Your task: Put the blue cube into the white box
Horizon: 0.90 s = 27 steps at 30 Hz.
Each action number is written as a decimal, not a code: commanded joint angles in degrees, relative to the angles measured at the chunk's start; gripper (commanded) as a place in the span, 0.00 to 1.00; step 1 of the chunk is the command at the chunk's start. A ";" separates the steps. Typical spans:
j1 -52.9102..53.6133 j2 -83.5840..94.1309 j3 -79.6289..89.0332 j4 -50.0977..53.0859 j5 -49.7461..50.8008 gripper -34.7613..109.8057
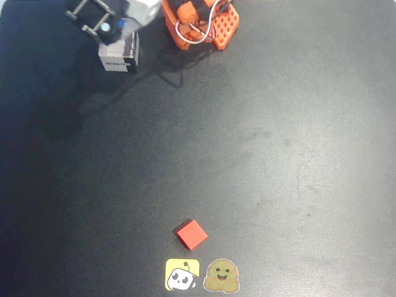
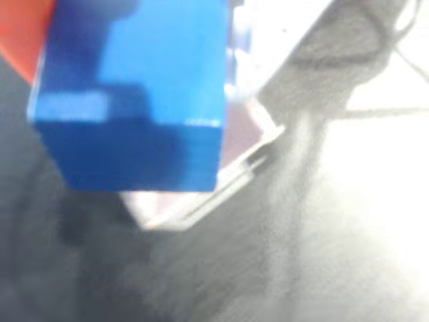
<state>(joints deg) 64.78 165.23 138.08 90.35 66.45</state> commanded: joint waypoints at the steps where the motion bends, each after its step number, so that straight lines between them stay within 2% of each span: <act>1: 0.35 3.16 3.34 0.26 2.55 0.24; 15: 2.90 2.90 11.43 -6.68 4.57 0.25; 27: 2.99 6.86 14.77 -8.44 4.83 0.29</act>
<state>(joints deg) 67.50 170.16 152.49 82.35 71.02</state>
